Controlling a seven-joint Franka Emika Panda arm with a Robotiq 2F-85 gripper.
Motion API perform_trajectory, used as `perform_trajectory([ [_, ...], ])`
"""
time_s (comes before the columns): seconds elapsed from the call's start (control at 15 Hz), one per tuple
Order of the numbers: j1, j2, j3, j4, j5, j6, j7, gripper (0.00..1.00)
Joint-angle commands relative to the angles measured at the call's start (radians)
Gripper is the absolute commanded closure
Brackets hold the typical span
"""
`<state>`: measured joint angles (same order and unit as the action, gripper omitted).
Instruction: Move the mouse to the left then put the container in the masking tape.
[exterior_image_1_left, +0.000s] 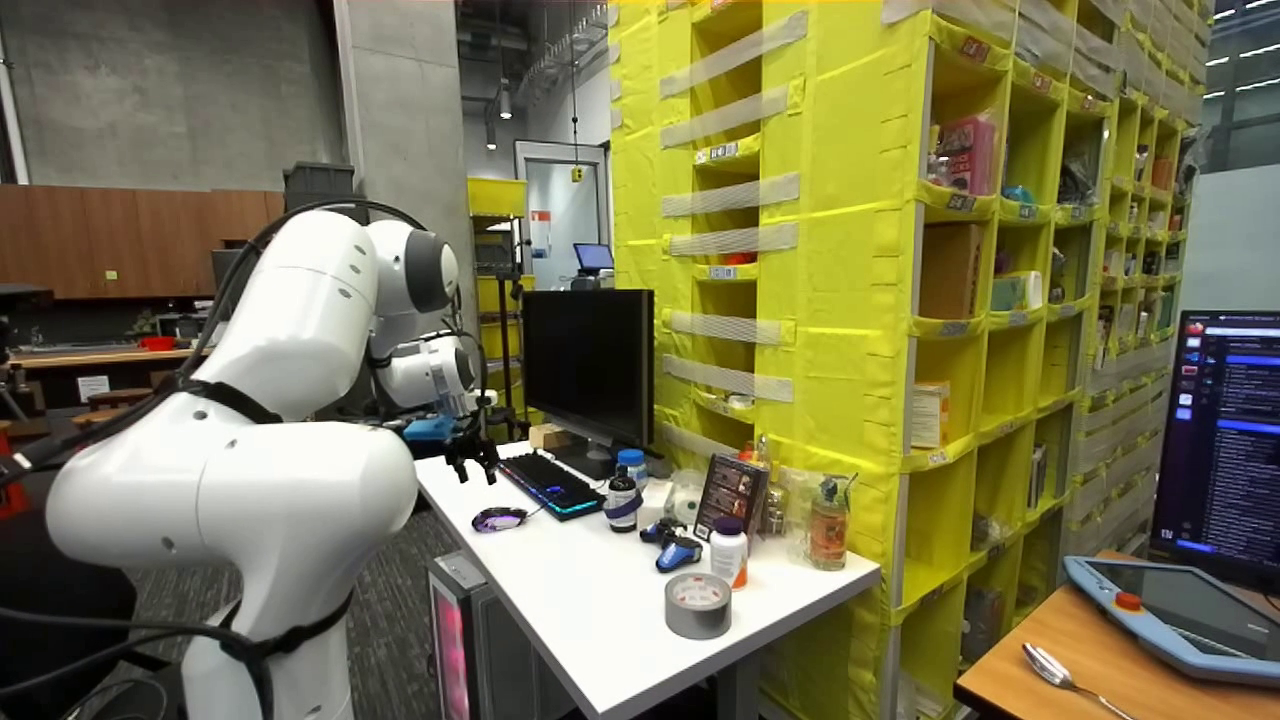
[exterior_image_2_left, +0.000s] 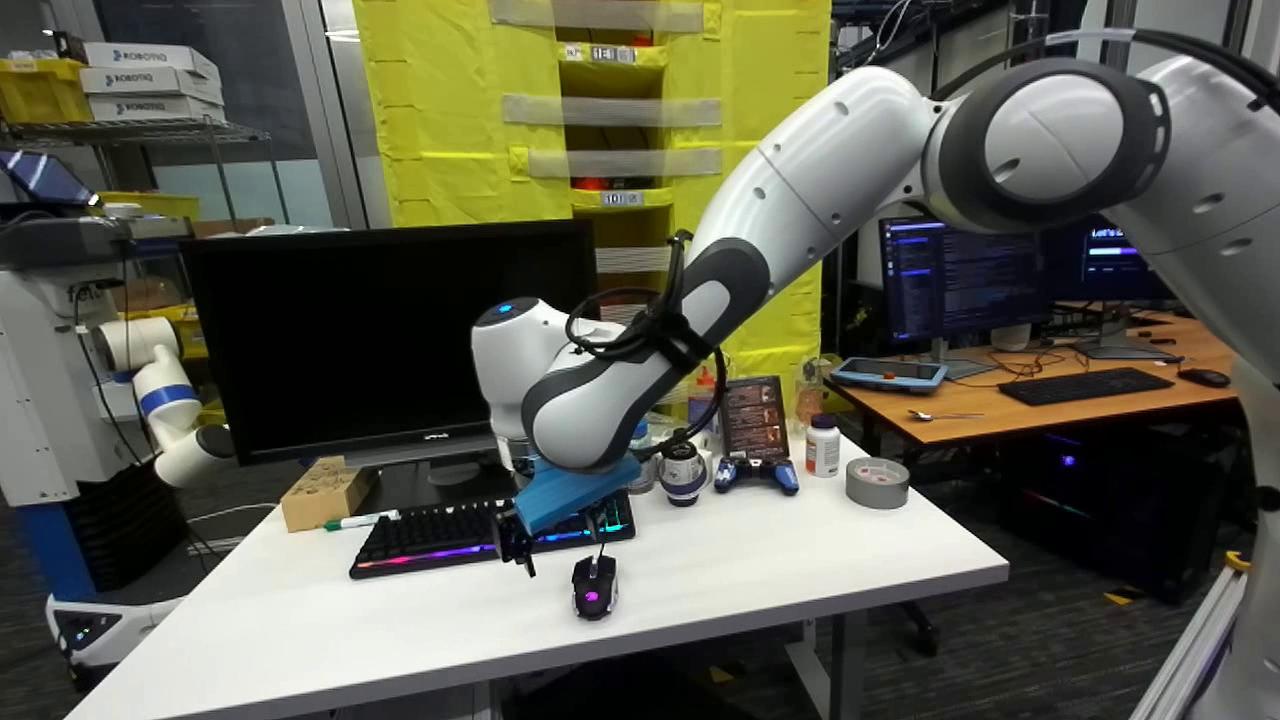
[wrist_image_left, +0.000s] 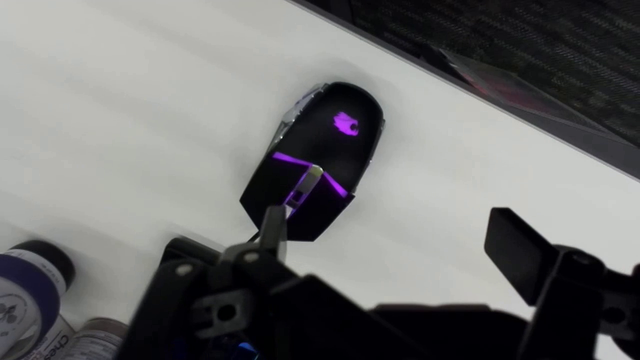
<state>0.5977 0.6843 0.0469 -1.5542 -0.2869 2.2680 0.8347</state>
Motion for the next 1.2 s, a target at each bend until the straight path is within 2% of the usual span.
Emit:
perform_trajectory([
  [0.0,-0.016,-0.021,0.011,0.002,0.042,0.028,0.025,0.00],
  [0.2,-0.036,-0.058,0.004,-0.025,0.076,0.087,0.042,0.00],
  [0.47,-0.085,-0.116,-0.011,-0.069,0.087,0.105,0.035,0.00],
  [0.93,-0.223,-0.203,-0.028,-0.186,0.098,0.129,-0.015,0.00],
  [1.13,-0.251,-0.213,-0.028,-0.192,0.113,0.123,-0.014,0.00],
])
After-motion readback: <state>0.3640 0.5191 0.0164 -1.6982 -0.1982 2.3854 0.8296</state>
